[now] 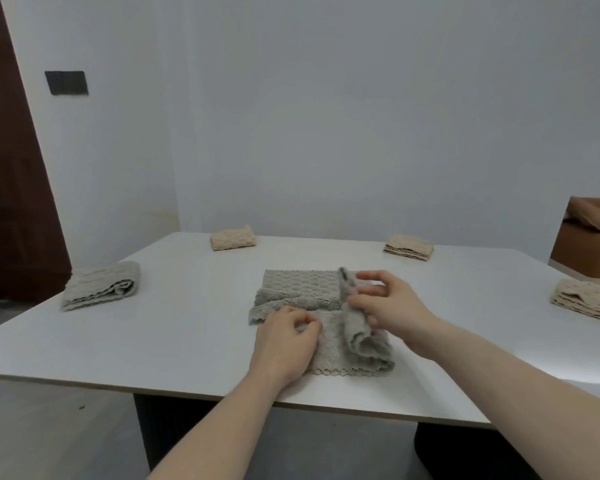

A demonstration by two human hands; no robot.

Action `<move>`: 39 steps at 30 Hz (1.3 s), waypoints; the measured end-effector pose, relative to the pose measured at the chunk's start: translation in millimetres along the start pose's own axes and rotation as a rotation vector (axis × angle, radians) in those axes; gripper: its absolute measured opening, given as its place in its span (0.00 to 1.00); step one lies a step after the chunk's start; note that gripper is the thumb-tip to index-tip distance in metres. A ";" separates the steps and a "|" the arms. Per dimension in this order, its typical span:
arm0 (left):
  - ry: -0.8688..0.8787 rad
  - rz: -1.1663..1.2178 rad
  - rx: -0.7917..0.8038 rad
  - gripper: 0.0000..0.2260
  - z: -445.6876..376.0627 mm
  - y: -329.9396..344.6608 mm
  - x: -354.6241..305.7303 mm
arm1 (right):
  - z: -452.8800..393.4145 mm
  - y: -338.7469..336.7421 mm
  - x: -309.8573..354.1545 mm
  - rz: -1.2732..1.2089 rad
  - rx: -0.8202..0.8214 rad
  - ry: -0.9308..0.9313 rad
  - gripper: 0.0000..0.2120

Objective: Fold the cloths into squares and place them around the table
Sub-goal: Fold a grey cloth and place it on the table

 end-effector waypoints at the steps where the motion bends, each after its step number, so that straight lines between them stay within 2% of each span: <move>1: 0.005 0.013 0.001 0.12 0.1 -0.3 0.3 | 3.0 8.8 0.2 -0.020 0.031 -0.013 0.18; 3: 0.003 0.046 0.003 0.17 1.0 -1.3 0.2 | 7.1 11.0 -1.0 0.021 -0.019 -0.115 0.15; 6: -0.007 0.062 -0.006 0.20 4.3 -3.3 -6.7 | 15.7 -8.0 -13.0 0.325 -0.219 -0.276 0.11; 11: -0.058 0.089 -0.017 0.10 3.2 -2.2 -2.0 | 24.2 -28.5 -51.9 0.333 -0.324 -0.259 0.06; 16: -0.066 0.125 -0.086 0.10 0.1 -5.9 5.1 | 15.7 -19.4 -62.1 0.378 -0.212 -0.215 0.10; 21: -0.090 0.038 -0.130 0.12 -0.3 -7.8 7.6 | 12.9 -13.5 -62.9 0.471 -0.132 -0.255 0.16; 25: 0.046 0.003 -0.198 0.04 3.5 -12.3 -4.9 | 13.5 -1.8 -63.8 0.697 -0.053 -0.340 0.23; 27: 0.175 -0.030 -0.128 0.05 6.9 -4.9 -13.8 | 11.9 1.7 -66.2 0.767 -0.028 -0.346 0.25; 30: 0.282 -0.177 0.054 0.12 10.1 14.4 -19.9 | 8.7 4.1 -69.2 0.820 -0.013 -0.332 0.27; 34: 0.161 -0.281 0.145 0.19 6.5 22.2 -12.0 | 7.7 5.5 -70.9 0.879 0.006 -0.306 0.27; 39: 0.033 -0.306 0.110 0.22 1.2 19.1 -2.8 | 8.5 6.0 -69.5 0.888 0.013 -0.295 0.26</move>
Point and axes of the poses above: each hand's wrist, its own z-axis away from the middle knuckle, its own y-axis out of the palm, x = y × z, the point moved 7 cm from there along -z, towards the middle knuckle, and after that the axes turned 9 degrees about z, right-handed, at the moved point
